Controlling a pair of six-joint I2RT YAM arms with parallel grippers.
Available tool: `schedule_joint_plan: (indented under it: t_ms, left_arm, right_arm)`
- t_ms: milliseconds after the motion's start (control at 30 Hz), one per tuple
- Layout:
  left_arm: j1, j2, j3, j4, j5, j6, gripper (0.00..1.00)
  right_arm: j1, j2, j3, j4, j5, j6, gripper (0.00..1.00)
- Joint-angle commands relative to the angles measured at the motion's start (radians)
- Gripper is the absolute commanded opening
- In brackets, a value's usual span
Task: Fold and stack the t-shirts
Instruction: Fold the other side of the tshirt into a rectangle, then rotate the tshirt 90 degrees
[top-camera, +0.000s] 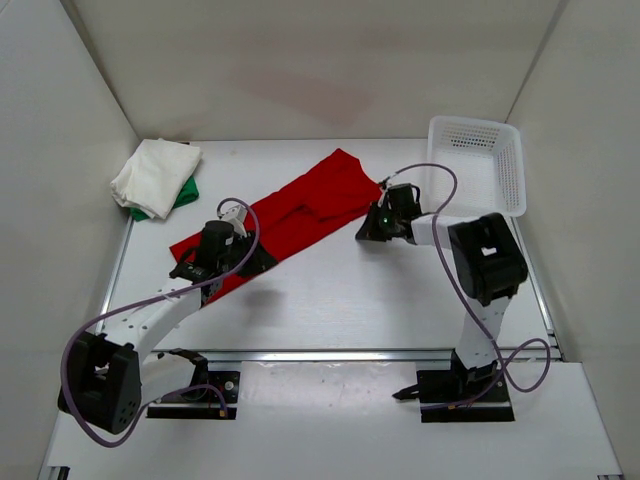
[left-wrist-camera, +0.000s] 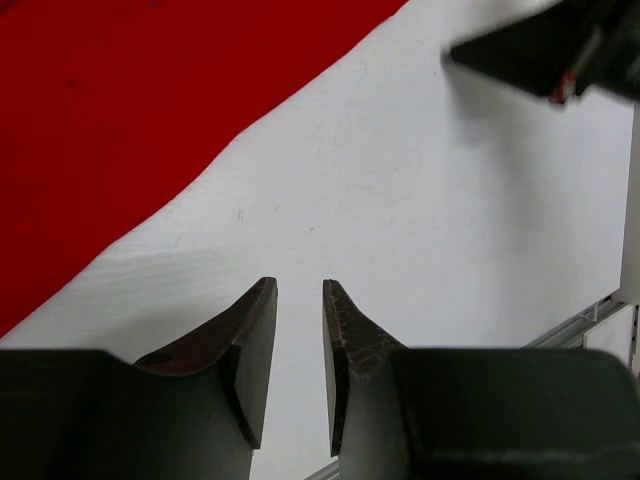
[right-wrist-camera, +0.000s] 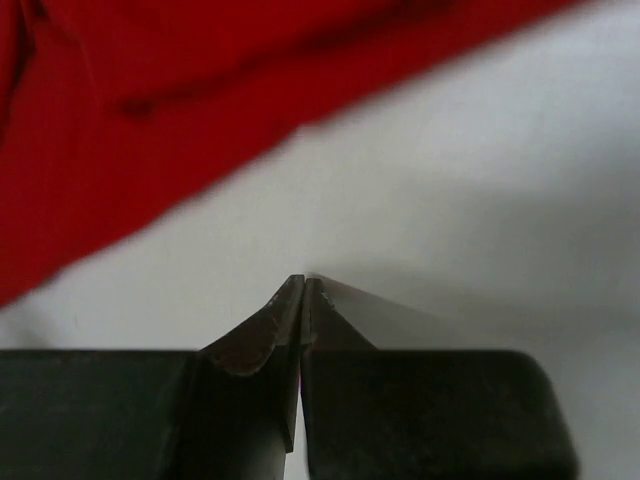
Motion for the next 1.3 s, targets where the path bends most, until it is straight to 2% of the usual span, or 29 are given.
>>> schedule_joint_plan:
  t_ms: [0, 200, 233, 300, 400, 500, 567, 667, 733, 867, 933, 1133, 1233, 1267]
  left_arm:
    - [-0.02, -0.003, 0.009, 0.017, 0.014, 0.003, 0.36]
    - [0.0, 0.008, 0.022, 0.02, 0.043, 0.007, 0.38]
    - [0.008, 0.007, 0.032, 0.014, 0.048, 0.009, 0.39]
    - [0.008, 0.011, 0.047, 0.004, 0.043, 0.012, 0.41]
    - [0.017, 0.016, 0.067, 0.013, 0.046, 0.009, 0.43]
    - [0.029, 0.034, 0.09, 0.013, 0.086, -0.005, 0.44]
    - [0.048, 0.057, 0.117, 0.001, 0.127, -0.002, 0.44]
    - [0.066, 0.04, 0.136, -0.041, 0.131, 0.027, 0.45]
    - [0.075, 0.016, 0.153, -0.078, 0.108, 0.041, 0.45]
    - [0.094, -0.019, 0.162, -0.076, 0.117, 0.044, 0.46]
    - [0.086, -0.03, 0.162, -0.085, 0.115, 0.046, 0.47]
    - [0.086, -0.047, 0.17, -0.111, 0.091, 0.072, 0.47]
    - [0.08, -0.055, 0.154, -0.098, 0.094, 0.066, 0.46]
    - [0.083, -0.059, 0.151, -0.105, 0.089, 0.067, 0.47]
  right_arm:
    - [-0.03, 0.145, 0.201, 0.069, 0.024, 0.01, 0.0]
    - [-0.085, 0.42, 0.677, -0.144, -0.037, 0.01, 0.0]
    - [-0.09, 0.425, 0.742, -0.187, -0.061, -0.001, 0.0]
    - [-0.076, 0.376, 0.77, -0.249, -0.039, -0.033, 0.07]
    - [-0.068, 0.226, 0.651, -0.242, -0.005, -0.066, 0.22]
    - [-0.024, 0.045, 0.376, -0.101, -0.022, 0.008, 0.34]
    - [0.03, -0.045, 0.171, 0.034, -0.035, 0.054, 0.35]
    - [0.148, -0.058, 0.032, 0.189, -0.084, 0.129, 0.39]
    - [0.235, -0.04, 0.021, 0.237, -0.068, 0.154, 0.39]
    - [0.315, 0.041, 0.058, 0.309, -0.043, 0.215, 0.4]
    - [0.36, 0.08, 0.072, 0.364, 0.0, 0.244, 0.38]
    - [0.429, 0.223, 0.19, 0.319, 0.069, 0.326, 0.44]
    - [0.444, 0.301, 0.262, 0.282, 0.081, 0.358, 0.43]
    - [0.452, 0.316, 0.282, 0.262, 0.078, 0.368, 0.39]
